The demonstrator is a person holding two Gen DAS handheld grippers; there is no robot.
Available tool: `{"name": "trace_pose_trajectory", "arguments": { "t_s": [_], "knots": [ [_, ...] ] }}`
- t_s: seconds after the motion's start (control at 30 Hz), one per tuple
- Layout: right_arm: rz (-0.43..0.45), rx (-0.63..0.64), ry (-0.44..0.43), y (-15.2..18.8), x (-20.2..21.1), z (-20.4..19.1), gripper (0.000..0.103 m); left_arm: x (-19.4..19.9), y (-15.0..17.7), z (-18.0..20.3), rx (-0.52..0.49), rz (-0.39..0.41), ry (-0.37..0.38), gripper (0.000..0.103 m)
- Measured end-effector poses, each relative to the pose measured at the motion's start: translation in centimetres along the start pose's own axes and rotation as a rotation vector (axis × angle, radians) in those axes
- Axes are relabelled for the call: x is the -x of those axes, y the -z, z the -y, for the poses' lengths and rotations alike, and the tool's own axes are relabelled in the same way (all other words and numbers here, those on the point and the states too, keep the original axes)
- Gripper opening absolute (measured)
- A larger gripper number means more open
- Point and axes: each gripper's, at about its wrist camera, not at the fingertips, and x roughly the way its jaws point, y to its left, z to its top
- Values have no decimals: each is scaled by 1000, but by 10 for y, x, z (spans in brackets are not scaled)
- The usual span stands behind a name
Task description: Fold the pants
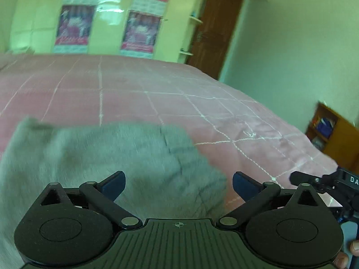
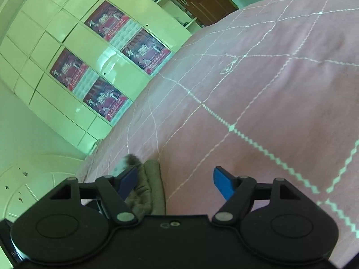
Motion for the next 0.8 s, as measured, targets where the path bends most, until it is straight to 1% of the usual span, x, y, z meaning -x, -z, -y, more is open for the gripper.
{"name": "trace_pose_trajectory", "arguments": {
  "t_s": [0.1, 0.17, 0.23, 0.37, 0.4, 0.47, 0.53, 0.6, 0.7, 0.77, 0.8],
  "knots": [
    [-44, -6, -68, 3, -8, 1, 67, 25, 9, -19, 36, 39, -38, 102],
    [-103, -5, -130, 10, -19, -8, 67, 47, 10, -40, 61, 65, -77, 102],
    [-176, -15, -187, 15, -34, -20, 65, 70, 18, -58, 73, 82, -109, 102],
    [-260, -71, -244, 26, -55, -36, 65, 105, 33, -105, 69, 85, -215, 102],
    [-290, -80, -236, 28, -61, -40, 65, 112, 40, -116, 76, 69, -238, 102],
    [-313, -99, -195, 30, -70, -44, 64, 123, 57, -140, 101, 37, -270, 102],
    [-332, -110, -173, 33, -80, -48, 64, 126, 71, -153, 112, 1, -278, 102],
    [-354, -126, -173, 40, -89, -53, 64, 123, 80, -157, 93, -22, -290, 102],
    [-327, -100, -132, 46, -95, -64, 64, 109, 85, -156, 57, -58, -315, 102],
    [-303, -74, -102, 52, -94, -69, 58, 100, 83, -155, 49, -59, -319, 102],
    [-300, -62, -83, 53, -95, -71, 52, 97, 80, -153, 45, -52, -313, 102]
  ]
}}
